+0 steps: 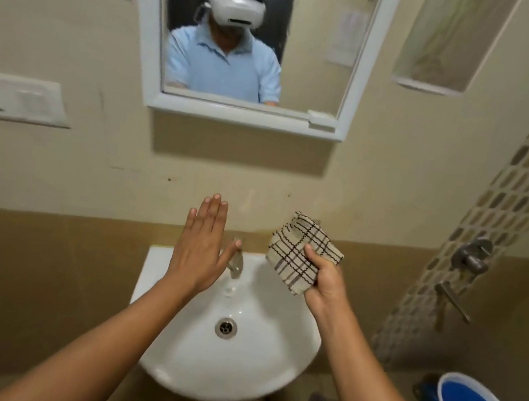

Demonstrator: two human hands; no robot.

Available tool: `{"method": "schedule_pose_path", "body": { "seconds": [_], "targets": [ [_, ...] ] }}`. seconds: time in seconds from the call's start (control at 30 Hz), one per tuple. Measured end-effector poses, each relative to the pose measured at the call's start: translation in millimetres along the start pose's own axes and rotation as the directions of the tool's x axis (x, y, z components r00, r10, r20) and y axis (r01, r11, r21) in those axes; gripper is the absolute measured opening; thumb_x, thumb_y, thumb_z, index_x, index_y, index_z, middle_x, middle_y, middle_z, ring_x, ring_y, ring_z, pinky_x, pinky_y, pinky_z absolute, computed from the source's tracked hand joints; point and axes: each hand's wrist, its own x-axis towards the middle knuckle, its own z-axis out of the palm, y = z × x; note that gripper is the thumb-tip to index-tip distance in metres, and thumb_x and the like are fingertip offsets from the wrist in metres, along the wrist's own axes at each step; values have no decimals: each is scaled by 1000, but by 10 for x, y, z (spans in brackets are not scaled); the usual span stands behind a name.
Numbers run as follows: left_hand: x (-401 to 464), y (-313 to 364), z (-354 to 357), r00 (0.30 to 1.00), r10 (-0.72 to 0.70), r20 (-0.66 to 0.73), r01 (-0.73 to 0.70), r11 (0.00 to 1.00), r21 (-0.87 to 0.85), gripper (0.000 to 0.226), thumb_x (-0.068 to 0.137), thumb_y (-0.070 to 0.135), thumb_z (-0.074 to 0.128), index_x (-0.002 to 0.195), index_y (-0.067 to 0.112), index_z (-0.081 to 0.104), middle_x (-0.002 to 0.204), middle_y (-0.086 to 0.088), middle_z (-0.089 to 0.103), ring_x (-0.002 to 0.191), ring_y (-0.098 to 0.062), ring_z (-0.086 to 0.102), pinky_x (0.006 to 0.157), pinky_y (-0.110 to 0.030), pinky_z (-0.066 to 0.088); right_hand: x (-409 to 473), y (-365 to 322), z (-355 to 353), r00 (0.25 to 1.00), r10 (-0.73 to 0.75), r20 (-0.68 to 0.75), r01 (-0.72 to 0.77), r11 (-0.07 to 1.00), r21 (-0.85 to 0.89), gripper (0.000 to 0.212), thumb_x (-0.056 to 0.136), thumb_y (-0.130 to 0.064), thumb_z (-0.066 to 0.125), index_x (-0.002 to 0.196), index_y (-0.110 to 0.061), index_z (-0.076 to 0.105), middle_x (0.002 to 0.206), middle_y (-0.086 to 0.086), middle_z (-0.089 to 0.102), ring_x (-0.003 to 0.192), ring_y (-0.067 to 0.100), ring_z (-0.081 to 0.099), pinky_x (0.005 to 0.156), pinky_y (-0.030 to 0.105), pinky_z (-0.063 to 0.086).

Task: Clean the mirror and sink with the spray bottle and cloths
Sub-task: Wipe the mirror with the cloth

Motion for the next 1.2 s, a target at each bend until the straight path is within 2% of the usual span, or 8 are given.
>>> {"method": "schedule_pose_path", "body": {
  "seconds": [0.17,0.27,0.47,0.57,0.67,0.9,1.03,1.2],
  "targets": [
    [169,-246,-471,994,2,-108,2,999,38,78,95,57,22,154,6,12,163,-12,8,151,-25,5,123,-43,7,-130,-144,577,995,-40,91,43,999,-30,40,87,4,60,127,-1,60,119,23,68,101,35,70,87,59,55],
    [388,-300,-778,982,8,-190,3,998,61,78,96,57,25,154,7,12,163,-10,8,151,-24,5,123,-43,9,-139,-324,891,987,-81,136,86,996,-31,43,86,4,62,129,1,59,118,24,68,105,38,69,88,59,55],
    [1010,-245,-1457,933,64,-354,-32,995,95,78,97,56,29,155,9,6,164,-9,3,152,-19,-3,124,-40,3,-95,-897,1466,926,-198,321,199,980,29,34,91,8,53,124,3,60,106,16,74,86,26,75,65,37,61],
    [1342,-157,-1758,902,86,-424,-48,994,99,77,97,54,30,156,12,3,164,-6,-1,152,-18,-4,123,-36,-2,-24,-1234,1718,890,-265,372,275,961,27,39,90,7,56,128,4,58,116,20,70,93,27,73,73,40,62],
    [1675,-83,-2018,875,115,-470,-48,987,153,75,98,57,18,155,15,-4,164,-3,-7,151,-16,-9,123,-36,-3,46,-1590,1952,853,-328,405,339,940,46,39,89,7,58,127,3,59,115,21,70,99,32,71,81,47,60],
    [2231,-25,-2419,814,121,-569,19,972,234,76,95,63,5,155,17,-5,164,-3,-10,150,-14,-12,122,-33,-8,88,-2344,2386,760,-447,471,431,890,149,34,89,8,57,121,1,63,113,20,71,101,32,70,84,48,58],
    [2507,-65,-2673,785,125,-606,65,957,282,80,94,65,0,156,14,3,164,-6,-4,151,-18,-7,120,-30,-14,52,-2627,2618,727,-523,445,502,847,176,27,90,6,59,115,-3,65,110,19,71,98,31,70,83,47,59],
    [2789,-8,-3052,724,161,-671,52,957,286,81,93,62,7,155,11,4,163,-8,-2,151,-20,-7,121,-33,-10,56,-2927,2898,675,-662,325,648,743,168,33,90,-5,66,123,-8,60,116,12,70,104,25,69,89,44,58]
  ]
}}
